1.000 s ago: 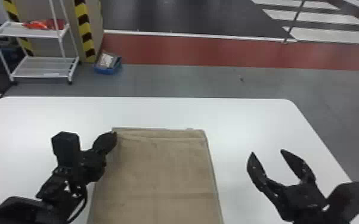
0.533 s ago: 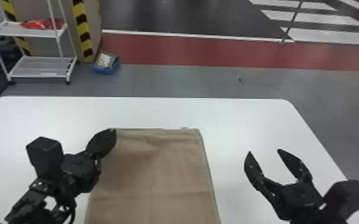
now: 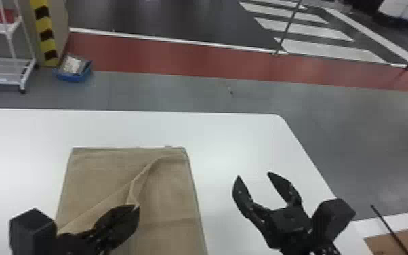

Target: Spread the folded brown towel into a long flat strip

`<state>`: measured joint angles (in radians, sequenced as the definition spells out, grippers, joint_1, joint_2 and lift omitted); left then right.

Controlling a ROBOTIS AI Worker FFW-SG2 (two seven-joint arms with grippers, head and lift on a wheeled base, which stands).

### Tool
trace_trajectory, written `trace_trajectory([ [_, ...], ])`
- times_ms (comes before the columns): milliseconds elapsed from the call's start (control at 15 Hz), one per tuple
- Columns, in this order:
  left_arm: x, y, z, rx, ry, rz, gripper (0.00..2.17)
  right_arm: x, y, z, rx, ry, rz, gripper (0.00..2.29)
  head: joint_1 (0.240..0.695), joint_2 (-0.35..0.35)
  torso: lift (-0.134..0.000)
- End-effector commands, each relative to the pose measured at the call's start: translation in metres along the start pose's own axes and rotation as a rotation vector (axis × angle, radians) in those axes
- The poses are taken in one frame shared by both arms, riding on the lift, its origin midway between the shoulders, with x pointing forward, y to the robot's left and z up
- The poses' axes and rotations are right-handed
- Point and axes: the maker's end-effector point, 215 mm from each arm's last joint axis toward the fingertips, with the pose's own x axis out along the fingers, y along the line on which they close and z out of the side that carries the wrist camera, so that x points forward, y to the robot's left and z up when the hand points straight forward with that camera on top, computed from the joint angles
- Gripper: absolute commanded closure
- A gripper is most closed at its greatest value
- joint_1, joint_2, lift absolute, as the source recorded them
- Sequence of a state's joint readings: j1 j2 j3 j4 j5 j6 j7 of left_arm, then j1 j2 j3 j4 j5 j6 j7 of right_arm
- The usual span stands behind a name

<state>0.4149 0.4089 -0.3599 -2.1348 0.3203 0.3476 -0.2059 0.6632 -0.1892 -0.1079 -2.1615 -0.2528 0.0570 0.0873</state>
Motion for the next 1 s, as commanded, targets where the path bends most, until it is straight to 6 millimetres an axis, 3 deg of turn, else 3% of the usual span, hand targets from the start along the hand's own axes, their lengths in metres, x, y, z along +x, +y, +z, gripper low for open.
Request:
trace_trajectory([
  [0, -0.002, -0.013, -0.005, -0.01, 0.026, -0.033, 0.44, -0.003, 0.001, -0.004, 0.003, 0.017, -0.005, 0.19, 0.695, -0.33, -0.125],
  [200, -0.011, -0.024, -0.014, -0.027, 0.075, -0.082, 0.43, -0.008, 0.002, -0.004, 0.01, 0.02, -0.009, 0.19, 0.695, -0.35, -0.125],
  [400, -0.018, -0.002, 0.001, -0.017, 0.019, -0.02, 0.43, -0.01, 0.011, -0.004, 0.015, 0.022, 0.007, 0.21, 0.695, -0.35, -0.125],
  [533, -0.027, 0.047, 0.037, 0.018, -0.133, 0.137, 0.43, -0.008, 0.039, -0.007, 0.019, 0.026, 0.051, 0.28, 0.695, -0.325, -0.125],
  [667, -0.043, 0.103, 0.069, 0.048, -0.287, 0.301, 0.2, -0.009, 0.075, -0.019, 0.009, 0.046, 0.108, 0.29, 0.695, -0.247, -0.125],
  [800, -0.061, 0.145, 0.091, 0.069, -0.383, 0.423, 0.2, -0.009, 0.115, -0.034, -0.02, 0.066, 0.182, 0.43, 0.695, -0.146, -0.125],
  [867, -0.07, 0.163, 0.096, 0.075, -0.403, 0.474, 0.2, -0.01, 0.131, -0.042, -0.029, 0.08, 0.208, 0.43, 0.695, -0.044, -0.125],
  [933, -0.077, 0.174, 0.1, 0.079, -0.426, 0.502, 0.2, -0.011, 0.146, -0.053, -0.037, 0.098, 0.233, 0.43, 0.695, 0.004, -0.125],
])
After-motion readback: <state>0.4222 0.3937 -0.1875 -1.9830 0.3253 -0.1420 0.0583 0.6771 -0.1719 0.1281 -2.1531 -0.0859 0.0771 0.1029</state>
